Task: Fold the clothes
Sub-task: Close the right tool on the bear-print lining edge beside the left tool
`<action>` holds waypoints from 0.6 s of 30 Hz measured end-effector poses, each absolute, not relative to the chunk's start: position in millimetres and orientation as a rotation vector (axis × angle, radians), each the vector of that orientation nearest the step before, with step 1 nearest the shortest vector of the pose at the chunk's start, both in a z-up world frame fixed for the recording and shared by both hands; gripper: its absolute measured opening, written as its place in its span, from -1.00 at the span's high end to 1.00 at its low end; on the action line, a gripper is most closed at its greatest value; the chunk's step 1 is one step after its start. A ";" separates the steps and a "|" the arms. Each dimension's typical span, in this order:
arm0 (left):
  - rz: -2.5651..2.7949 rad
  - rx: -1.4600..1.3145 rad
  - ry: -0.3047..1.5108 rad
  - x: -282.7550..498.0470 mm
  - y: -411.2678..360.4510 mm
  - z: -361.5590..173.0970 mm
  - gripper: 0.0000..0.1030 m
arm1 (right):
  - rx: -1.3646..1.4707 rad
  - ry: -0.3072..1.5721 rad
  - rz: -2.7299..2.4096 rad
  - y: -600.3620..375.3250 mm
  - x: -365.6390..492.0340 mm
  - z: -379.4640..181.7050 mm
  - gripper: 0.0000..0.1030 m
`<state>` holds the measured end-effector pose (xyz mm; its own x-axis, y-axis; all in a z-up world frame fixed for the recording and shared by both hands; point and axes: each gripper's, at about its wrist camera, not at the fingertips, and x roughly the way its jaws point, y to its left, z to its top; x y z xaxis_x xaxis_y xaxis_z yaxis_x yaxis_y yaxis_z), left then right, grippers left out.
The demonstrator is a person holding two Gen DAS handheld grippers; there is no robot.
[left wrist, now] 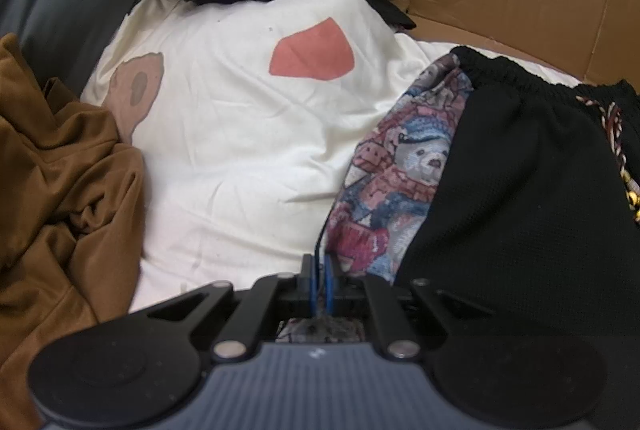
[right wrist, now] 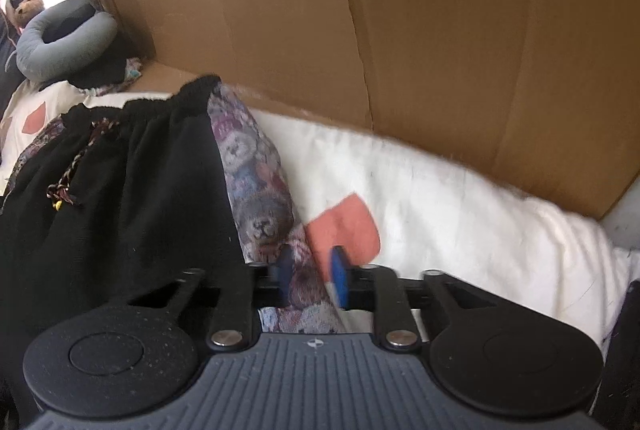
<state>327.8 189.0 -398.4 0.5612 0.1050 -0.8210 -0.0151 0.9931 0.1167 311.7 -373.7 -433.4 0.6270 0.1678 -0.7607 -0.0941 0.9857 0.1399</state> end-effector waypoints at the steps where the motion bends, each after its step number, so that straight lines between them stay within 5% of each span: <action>1: 0.070 0.098 0.973 327.9 189.6 -398.5 0.91 | 0.083 0.888 0.151 -372.7 312.1 -435.7 0.55; 18: 0.080 0.112 0.979 329.1 186.9 -400.3 0.90 | 0.113 0.997 0.185 -365.2 326.0 -446.9 0.33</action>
<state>329.1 186.9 -400.3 0.5556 0.1179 -0.8231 -0.0165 0.9913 0.1309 326.0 -365.2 -446.9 0.5289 0.2061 -0.8233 -0.1025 0.9785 0.1791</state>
